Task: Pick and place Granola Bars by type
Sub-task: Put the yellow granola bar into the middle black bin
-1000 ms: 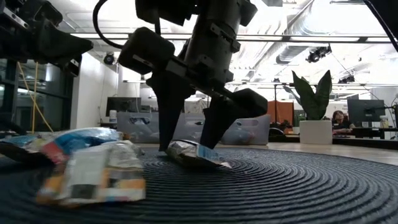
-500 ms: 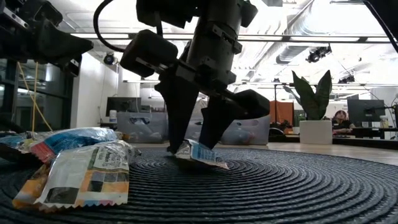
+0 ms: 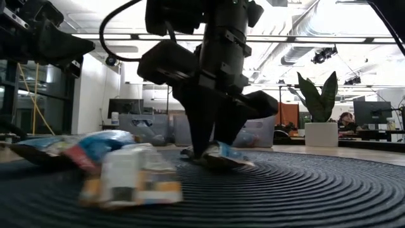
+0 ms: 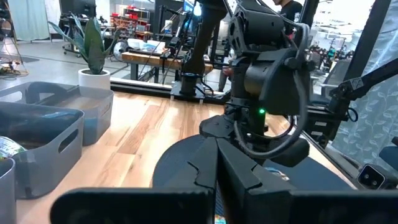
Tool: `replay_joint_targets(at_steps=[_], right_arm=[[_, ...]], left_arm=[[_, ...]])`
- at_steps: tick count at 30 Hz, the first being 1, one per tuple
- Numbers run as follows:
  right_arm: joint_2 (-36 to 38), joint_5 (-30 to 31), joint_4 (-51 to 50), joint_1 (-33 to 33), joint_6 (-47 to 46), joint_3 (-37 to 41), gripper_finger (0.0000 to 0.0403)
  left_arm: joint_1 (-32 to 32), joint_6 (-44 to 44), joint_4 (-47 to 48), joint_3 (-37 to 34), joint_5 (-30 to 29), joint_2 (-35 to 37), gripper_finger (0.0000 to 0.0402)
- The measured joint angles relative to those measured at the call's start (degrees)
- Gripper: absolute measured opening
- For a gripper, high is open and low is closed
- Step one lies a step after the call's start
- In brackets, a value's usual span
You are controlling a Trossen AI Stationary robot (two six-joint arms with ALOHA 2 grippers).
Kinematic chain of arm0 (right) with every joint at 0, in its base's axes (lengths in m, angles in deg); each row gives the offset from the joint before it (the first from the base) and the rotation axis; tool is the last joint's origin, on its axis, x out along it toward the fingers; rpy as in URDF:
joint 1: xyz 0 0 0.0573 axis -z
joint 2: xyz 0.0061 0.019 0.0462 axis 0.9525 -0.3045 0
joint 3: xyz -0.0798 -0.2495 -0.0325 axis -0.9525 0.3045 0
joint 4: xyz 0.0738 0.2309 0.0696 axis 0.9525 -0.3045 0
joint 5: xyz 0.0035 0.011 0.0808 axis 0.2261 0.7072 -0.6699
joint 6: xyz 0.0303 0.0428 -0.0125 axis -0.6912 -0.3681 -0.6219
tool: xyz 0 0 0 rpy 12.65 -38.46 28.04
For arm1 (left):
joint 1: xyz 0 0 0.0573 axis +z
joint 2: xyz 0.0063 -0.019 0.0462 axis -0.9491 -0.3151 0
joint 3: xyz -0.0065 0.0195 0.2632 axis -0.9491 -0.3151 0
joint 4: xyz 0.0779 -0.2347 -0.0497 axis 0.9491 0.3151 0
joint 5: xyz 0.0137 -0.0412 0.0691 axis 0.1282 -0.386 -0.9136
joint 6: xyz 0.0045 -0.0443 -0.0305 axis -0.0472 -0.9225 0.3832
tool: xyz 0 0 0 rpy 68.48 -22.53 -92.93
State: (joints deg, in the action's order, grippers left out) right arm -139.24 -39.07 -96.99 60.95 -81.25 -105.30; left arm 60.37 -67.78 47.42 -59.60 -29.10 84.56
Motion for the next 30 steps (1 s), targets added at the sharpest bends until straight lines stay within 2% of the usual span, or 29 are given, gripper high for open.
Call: replay_joint_targets(at_steps=[8,18,24,30], right_arm=[[0.0,0.7,-4.5,2.4,3.2,0.0,0.0106],[0.0,0.0,-4.4,3.1,3.4,0.0,0.0106],[-0.2,-0.1,-5.4,3.0,3.3,-2.8,0.0105],[-0.6,3.3,-7.3,3.1,4.3,-6.2,0.0083]], left_arm=[[0.0,0.0,0.0,0.0,0.0,0.0,0.0001],[0.0,0.0,0.0,0.0,0.0,0.0,0.0001],[0.0,0.0,0.0,0.0,0.0,0.0,0.0001],[0.0,0.0,0.0,0.0,0.0,0.0,0.0001]])
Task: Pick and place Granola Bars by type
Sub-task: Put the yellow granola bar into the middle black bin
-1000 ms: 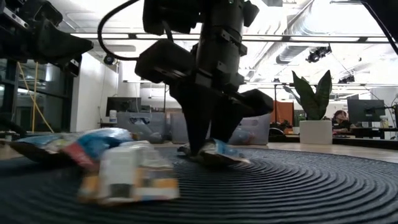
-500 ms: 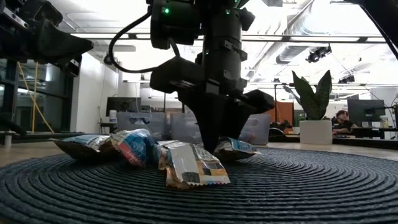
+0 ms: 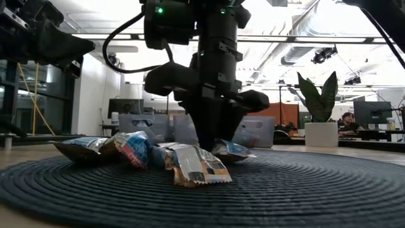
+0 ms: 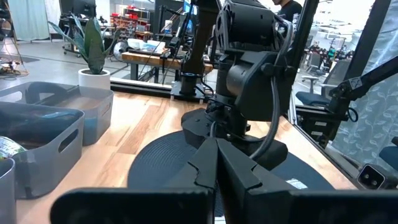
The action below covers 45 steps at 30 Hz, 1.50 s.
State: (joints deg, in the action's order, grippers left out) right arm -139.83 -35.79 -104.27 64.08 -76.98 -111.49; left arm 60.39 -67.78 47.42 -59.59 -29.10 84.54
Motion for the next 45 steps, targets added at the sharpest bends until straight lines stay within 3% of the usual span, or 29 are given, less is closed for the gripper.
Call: replay_joint_targets(at_steps=[7,18,30,38,45], right_arm=[[0.0,-0.9,-0.1,0.0,-0.1,-0.3,0.0059],[0.5,-4.8,0.2,-0.1,-2.2,-0.3,0.0054],[10.1,1.1,7.5,-0.1,-3.1,-0.4,0.0053],[16.6,5.5,19.9,-0.1,7.8,-0.5,0.0053],[18.9,-1.3,32.7,-0.1,18.3,-0.5,0.0052]], left_arm=[[0.0,0.0,0.0,0.0,0.0,0.0,0.0001],[0.0,0.0,0.0,0.0,0.0,0.0,0.0001],[0.0,0.0,0.0,0.0,0.0,0.0,0.0001],[0.0,0.0,0.0,0.0,0.0,0.0,0.0001],[0.0,0.0,0.0,0.0,0.0,0.0,0.0001]])
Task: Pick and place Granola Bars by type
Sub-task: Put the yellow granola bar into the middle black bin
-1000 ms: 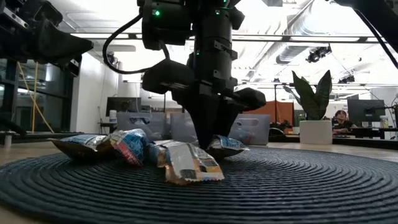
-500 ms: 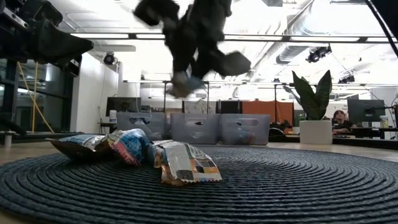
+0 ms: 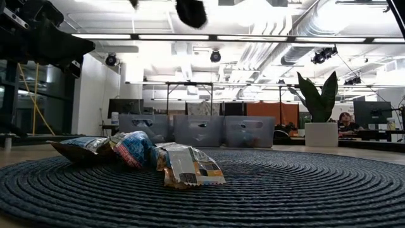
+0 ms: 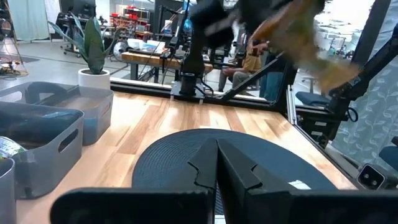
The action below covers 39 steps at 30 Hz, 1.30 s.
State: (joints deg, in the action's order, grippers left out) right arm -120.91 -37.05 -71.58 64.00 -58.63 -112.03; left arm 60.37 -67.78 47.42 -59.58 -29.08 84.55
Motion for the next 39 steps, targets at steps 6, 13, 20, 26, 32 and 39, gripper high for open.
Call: replay_joint_targets(at_steps=[6,13,20,26,32,39], right_arm=[[0.5,-11.7,18.4,0.0,6.2,0.0,0.0051],[0.6,-22.3,39.8,0.0,6.3,0.0,0.005],[0.6,-25.0,47.5,0.0,6.6,0.0,0.0046],[0.6,-23.0,47.4,0.9,7.1,0.0,0.0045],[0.7,-20.2,47.4,4.4,7.4,0.0,0.0043],[1.6,-19.3,46.7,10.3,7.3,0.0,0.0046]], left_arm=[[0.0,0.0,0.0,0.0,0.0,0.0,0.0001],[0.0,0.0,0.0,0.0,0.0,0.0,0.0001],[0.0,0.0,0.0,0.0,0.0,0.0,0.0001],[0.0,0.0,0.0,0.0,0.0,0.0,0.0001],[0.0,0.0,0.0,0.0,0.0,0.0,0.0001],[0.0,0.0,0.0,0.0,0.0,0.0,0.0001]])
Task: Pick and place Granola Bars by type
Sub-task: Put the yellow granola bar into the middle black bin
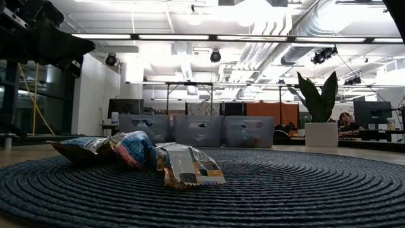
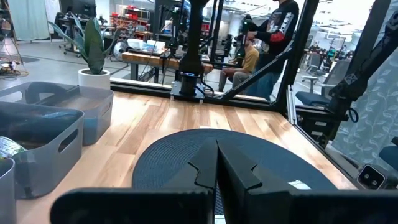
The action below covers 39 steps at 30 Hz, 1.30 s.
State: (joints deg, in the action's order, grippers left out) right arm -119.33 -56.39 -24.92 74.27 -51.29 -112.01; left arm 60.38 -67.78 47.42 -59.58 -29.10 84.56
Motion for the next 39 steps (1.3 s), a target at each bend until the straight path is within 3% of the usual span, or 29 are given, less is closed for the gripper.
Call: replay_joint_targets(at_steps=[13,27,33,39], right_arm=[[1.5,0.8,-13.3,13.7,0.7,0.0,0.0044],[1.5,17.0,-45.0,25.1,4.7,0.0,0.0046],[1.5,23.3,-50.7,27.5,8.4,0.7,0.0046],[1.5,26.1,-48.7,27.8,9.3,5.9,0.0045]], left_arm=[[0.0,0.0,0.0,0.0,0.0,0.0,0.0001],[0.0,0.0,0.0,0.0,0.0,0.0,0.0001],[0.0,0.0,0.0,0.0,0.0,0.0,0.0001],[0.0,0.0,0.0,0.0,0.0,0.0,0.0001]])
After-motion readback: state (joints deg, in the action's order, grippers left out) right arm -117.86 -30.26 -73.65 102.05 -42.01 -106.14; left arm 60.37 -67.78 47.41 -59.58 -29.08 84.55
